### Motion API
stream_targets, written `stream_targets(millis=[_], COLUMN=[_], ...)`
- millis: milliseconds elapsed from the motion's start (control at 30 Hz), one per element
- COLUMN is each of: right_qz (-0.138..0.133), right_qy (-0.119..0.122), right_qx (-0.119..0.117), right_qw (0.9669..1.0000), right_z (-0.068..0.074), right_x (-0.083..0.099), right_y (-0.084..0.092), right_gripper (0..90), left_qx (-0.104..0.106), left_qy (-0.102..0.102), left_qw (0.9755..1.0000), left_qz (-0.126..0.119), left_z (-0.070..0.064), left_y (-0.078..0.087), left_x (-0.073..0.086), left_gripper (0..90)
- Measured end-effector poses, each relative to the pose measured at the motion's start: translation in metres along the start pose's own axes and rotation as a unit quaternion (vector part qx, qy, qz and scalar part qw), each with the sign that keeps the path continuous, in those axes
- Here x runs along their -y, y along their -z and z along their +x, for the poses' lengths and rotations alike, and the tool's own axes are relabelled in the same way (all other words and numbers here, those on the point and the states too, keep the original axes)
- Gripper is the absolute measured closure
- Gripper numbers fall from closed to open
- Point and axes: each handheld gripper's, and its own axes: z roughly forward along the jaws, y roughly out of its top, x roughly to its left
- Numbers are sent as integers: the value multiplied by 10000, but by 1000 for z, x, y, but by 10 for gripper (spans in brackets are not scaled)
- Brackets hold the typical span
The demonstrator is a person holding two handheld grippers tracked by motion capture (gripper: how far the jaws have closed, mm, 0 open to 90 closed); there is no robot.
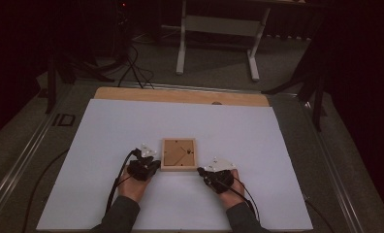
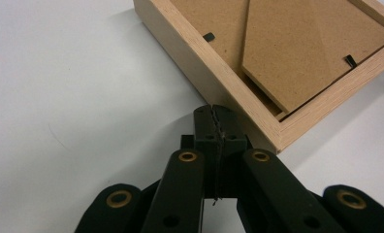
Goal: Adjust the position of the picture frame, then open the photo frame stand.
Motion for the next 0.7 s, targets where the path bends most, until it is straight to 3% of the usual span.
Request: stream_targets(millis=[567,700], right_qz=[-2,-91], right_qy=[-12,-46], right_qx=[10,32], right_qw=[10000,9999], right_z=[-4,-6], right_x=[0,-1], right_y=[1,4], right_gripper=[896,894], left_qx=[76,56], left_qy=[-80,-30], left_qw=[9999,9999], left_qz=[13,-90], left_z=[-2,0], left_y=[2,6], left_x=[1,1], left_gripper=[895,840])
